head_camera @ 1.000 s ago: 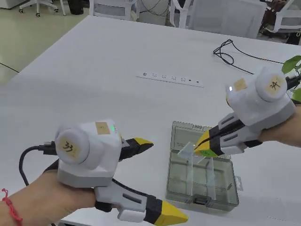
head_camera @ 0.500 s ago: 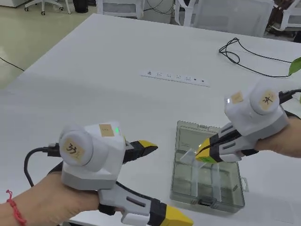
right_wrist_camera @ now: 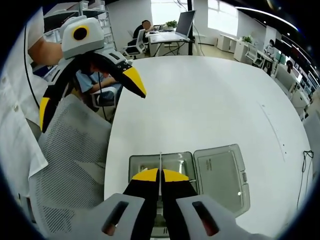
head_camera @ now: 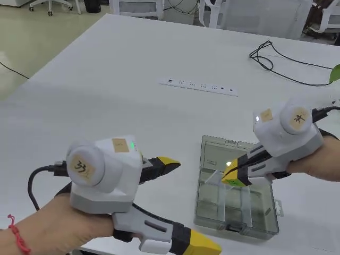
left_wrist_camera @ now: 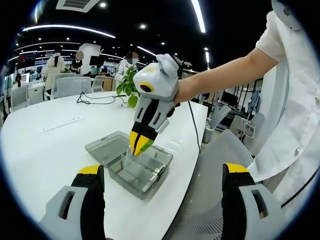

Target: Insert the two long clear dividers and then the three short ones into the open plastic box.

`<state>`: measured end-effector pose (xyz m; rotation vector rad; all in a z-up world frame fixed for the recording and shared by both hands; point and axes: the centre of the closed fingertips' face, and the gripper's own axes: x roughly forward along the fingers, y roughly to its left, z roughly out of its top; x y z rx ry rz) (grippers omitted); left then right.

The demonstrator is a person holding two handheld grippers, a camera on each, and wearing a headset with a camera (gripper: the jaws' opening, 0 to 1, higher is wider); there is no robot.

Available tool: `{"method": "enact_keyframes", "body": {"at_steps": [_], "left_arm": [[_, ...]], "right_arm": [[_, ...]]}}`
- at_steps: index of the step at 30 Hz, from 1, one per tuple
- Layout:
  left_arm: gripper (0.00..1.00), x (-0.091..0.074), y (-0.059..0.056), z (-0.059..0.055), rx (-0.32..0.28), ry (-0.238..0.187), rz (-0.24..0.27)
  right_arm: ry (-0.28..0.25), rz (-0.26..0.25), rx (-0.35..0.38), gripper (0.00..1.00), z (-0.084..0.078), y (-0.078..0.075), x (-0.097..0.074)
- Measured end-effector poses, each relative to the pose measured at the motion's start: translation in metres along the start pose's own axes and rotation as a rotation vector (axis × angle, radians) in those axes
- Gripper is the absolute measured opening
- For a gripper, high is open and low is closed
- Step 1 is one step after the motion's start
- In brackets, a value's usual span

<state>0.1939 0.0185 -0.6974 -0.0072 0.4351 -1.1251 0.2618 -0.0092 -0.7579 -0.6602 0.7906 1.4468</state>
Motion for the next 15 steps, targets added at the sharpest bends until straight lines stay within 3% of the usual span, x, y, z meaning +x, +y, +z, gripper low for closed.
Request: {"method": "enact_keyframes", "body": {"at_steps": [15], "left_arm": [[1.00,-0.0008,0.0003,-0.0001,-0.012,-0.010,0.005]], "right_arm": [[0.012,-0.001,-0.024,0.02,-0.0052,-0.0074,0.0099]]}}
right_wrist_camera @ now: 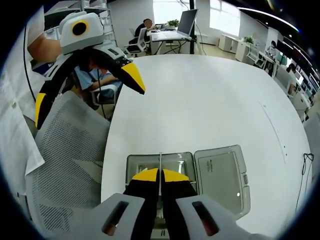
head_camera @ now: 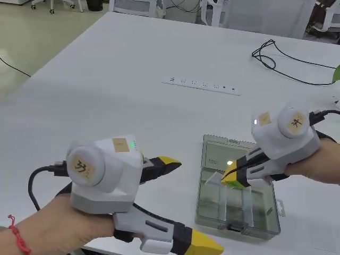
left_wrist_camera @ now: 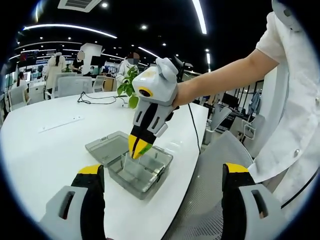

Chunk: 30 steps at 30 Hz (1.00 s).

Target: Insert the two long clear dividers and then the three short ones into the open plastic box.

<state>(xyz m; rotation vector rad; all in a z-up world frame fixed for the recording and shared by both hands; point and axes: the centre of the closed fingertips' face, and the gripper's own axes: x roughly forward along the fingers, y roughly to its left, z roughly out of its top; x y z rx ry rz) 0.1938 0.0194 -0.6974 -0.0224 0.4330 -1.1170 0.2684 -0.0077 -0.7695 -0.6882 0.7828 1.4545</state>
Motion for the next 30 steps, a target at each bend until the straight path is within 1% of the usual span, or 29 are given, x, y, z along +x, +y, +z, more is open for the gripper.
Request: {"method": "enact_keyframes", "body": {"at_steps": [1,5,7,9,15,20,24,30], "left_arm": [[1.00,0.000,0.000,0.000,-0.001,0.000,0.000],[1.00,0.001,0.000,-0.001,-0.001,-0.001,-0.002],[1.00,0.001,-0.002,-0.001,-0.002,0.000,-0.004],[1.00,0.001,-0.002,-0.001,-0.005,-0.002,-0.006],[1.00,0.001,-0.003,-0.004,-0.007,0.002,-0.005],[1.00,0.000,-0.003,-0.004,-0.008,0.000,-0.003],[1.00,0.001,-0.003,-0.004,-0.007,0.000,-0.003],[1.00,0.001,-0.003,-0.006,-0.002,0.006,-0.003]], "right_arm": [[0.005,0.003,-0.014,0.02,0.001,0.001,0.002],[0.024,0.008,-0.026,0.02,0.000,0.002,0.011],[0.036,0.010,-0.028,0.02,-0.002,0.001,0.016],[0.056,0.014,-0.046,0.02,-0.005,0.002,0.021],[0.068,0.016,-0.033,0.02,-0.008,0.002,0.027],[0.090,0.025,-0.029,0.02,-0.011,0.002,0.035],[0.127,0.033,-0.037,0.02,-0.016,0.003,0.044],[0.170,0.033,-0.050,0.02,-0.019,0.005,0.048]]}}
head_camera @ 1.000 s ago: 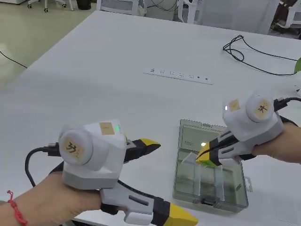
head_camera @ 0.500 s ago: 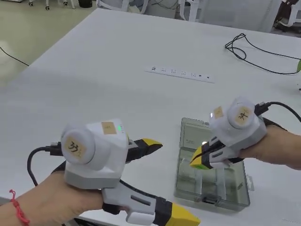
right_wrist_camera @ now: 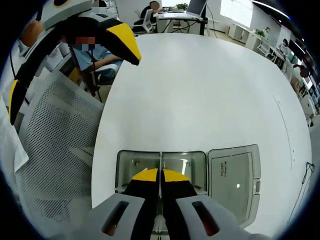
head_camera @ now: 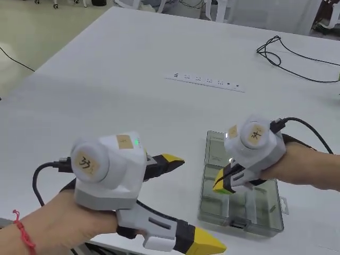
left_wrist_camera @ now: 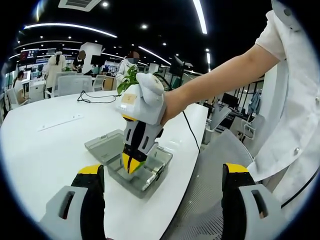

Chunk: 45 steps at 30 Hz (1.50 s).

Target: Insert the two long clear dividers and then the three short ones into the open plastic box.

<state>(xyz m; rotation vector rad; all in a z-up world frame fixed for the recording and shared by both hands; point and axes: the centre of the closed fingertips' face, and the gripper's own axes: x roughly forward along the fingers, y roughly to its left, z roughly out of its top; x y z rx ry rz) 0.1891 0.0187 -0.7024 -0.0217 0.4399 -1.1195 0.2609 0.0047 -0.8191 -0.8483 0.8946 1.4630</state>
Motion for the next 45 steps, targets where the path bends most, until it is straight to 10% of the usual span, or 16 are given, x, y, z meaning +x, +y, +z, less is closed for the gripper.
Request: {"method": "enact_keyframes", "body": {"at_steps": [16,27,36,45], "left_arm": [[1.00,0.004,0.007,-0.017,0.007,0.048,0.006],[1.00,0.004,0.013,-0.019,0.014,0.070,0.009],[1.00,0.005,0.018,-0.013,0.009,0.069,0.014],[1.00,0.007,0.025,-0.009,0.009,0.071,0.012]], "right_arm": [[-0.004,-0.014,0.040,0.11,-0.001,0.000,0.000],[-0.180,-0.109,0.138,0.17,0.000,-0.017,-0.072],[-0.113,-0.174,0.189,0.26,-0.079,-0.010,-0.113],[0.053,-0.147,0.178,0.37,-0.165,0.023,-0.114]]}}
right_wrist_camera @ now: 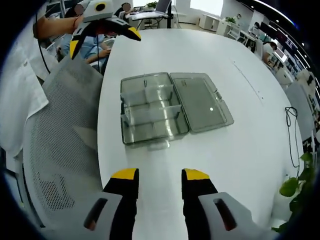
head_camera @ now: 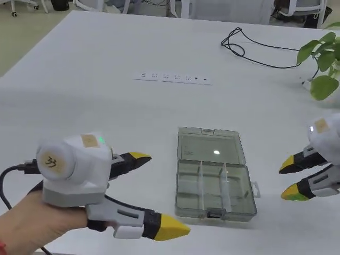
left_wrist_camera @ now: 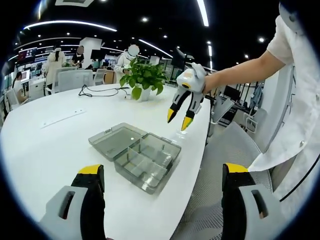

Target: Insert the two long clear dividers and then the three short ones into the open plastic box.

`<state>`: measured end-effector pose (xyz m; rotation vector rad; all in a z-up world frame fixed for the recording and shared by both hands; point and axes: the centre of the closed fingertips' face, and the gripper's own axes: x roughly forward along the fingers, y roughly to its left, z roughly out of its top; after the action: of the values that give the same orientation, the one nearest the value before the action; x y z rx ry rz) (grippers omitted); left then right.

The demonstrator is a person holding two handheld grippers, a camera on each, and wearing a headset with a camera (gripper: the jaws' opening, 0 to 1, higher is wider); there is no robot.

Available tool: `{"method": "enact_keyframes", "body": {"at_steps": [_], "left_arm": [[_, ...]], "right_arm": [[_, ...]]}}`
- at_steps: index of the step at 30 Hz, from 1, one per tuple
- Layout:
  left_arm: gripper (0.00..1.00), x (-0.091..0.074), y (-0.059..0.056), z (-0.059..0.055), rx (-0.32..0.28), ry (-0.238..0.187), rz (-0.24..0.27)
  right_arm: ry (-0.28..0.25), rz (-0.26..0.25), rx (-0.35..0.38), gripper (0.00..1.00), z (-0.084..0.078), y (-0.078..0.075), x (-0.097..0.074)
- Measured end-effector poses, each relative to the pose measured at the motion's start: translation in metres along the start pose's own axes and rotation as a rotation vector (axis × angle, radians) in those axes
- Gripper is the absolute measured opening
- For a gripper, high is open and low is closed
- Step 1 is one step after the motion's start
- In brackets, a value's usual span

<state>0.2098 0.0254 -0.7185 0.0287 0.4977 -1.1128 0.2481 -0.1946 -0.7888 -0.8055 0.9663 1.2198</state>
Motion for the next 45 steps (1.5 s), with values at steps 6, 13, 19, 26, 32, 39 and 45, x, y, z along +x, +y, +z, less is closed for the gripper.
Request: {"method": "enact_keyframes", "body": {"at_steps": [6,13,19,26,32,39,45], "left_arm": [[1.00,0.001,0.001,-0.001,-0.004,0.009,0.001],[1.00,0.001,-0.001,-0.003,-0.009,0.015,0.002],[1.00,-0.001,-0.002,-0.005,-0.018,0.011,0.007],[1.00,-0.002,-0.002,-0.008,-0.022,0.007,0.015],[1.00,-0.005,-0.002,-0.006,-0.022,-0.002,0.020],[1.00,-0.005,0.000,-0.005,-0.021,-0.006,0.025],[1.00,-0.005,-0.001,-0.004,-0.019,-0.009,0.024]], "right_arm": [[0.084,0.018,-0.047,0.41,-0.033,0.006,0.012],[0.130,0.020,-0.116,0.43,-0.049,0.004,0.028],[0.165,0.040,-0.166,0.43,-0.056,0.004,0.038],[0.199,0.050,-0.208,0.42,-0.061,0.004,0.044],[0.199,0.052,-0.206,0.39,-0.063,0.004,0.044],[0.196,0.047,-0.199,0.33,-0.064,0.004,0.043],[0.197,0.025,-0.194,0.33,-0.065,0.002,0.041]]}}
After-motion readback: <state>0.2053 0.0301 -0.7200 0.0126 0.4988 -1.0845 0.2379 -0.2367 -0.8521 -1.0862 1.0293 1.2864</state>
